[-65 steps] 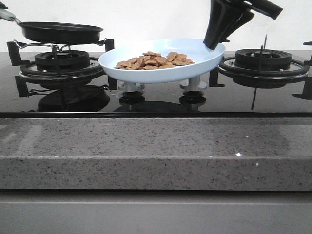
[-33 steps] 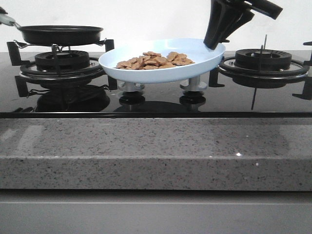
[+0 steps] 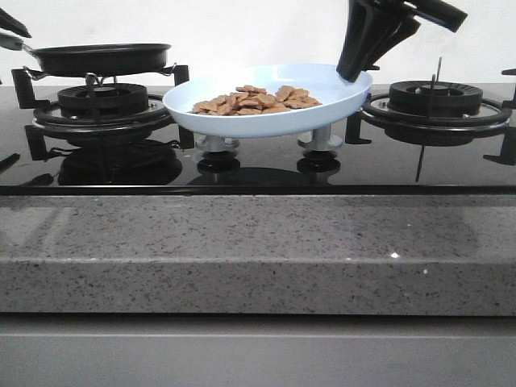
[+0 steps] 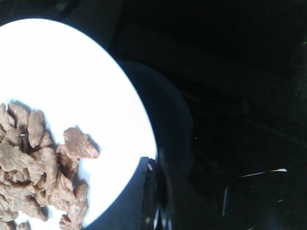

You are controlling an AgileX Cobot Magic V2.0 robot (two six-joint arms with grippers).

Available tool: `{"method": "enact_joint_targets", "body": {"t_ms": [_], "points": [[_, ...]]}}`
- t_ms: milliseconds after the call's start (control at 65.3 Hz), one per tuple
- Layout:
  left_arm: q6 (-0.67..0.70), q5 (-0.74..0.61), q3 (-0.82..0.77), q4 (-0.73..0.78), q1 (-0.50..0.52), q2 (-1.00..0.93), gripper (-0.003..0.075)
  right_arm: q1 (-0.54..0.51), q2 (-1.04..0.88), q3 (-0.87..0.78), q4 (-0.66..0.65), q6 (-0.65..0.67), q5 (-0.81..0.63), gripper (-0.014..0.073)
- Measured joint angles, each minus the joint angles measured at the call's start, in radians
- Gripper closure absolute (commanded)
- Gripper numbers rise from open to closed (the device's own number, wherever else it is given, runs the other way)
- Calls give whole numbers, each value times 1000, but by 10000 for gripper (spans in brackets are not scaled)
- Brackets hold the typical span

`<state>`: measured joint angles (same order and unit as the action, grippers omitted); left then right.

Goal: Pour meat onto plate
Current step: 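Move the empty pan with the left gripper back above its burner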

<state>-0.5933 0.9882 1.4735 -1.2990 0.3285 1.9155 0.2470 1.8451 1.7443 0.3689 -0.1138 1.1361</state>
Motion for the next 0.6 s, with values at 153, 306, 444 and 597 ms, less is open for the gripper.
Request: {"method": "enact_joint_targets", "body": {"t_ms": [153,306,444,597], "points": [[0,55,0,26,0,0,214,0,4,0,0,0,0,654],[0,97,0,43,0,0,358,0,4,0,0,0,0,654],[0,130,0,48,0,0,587,0,4,0,0,0,0,654],[0,157,0,41,0,-4,741,0,4,0,0,0,0,654]]}}
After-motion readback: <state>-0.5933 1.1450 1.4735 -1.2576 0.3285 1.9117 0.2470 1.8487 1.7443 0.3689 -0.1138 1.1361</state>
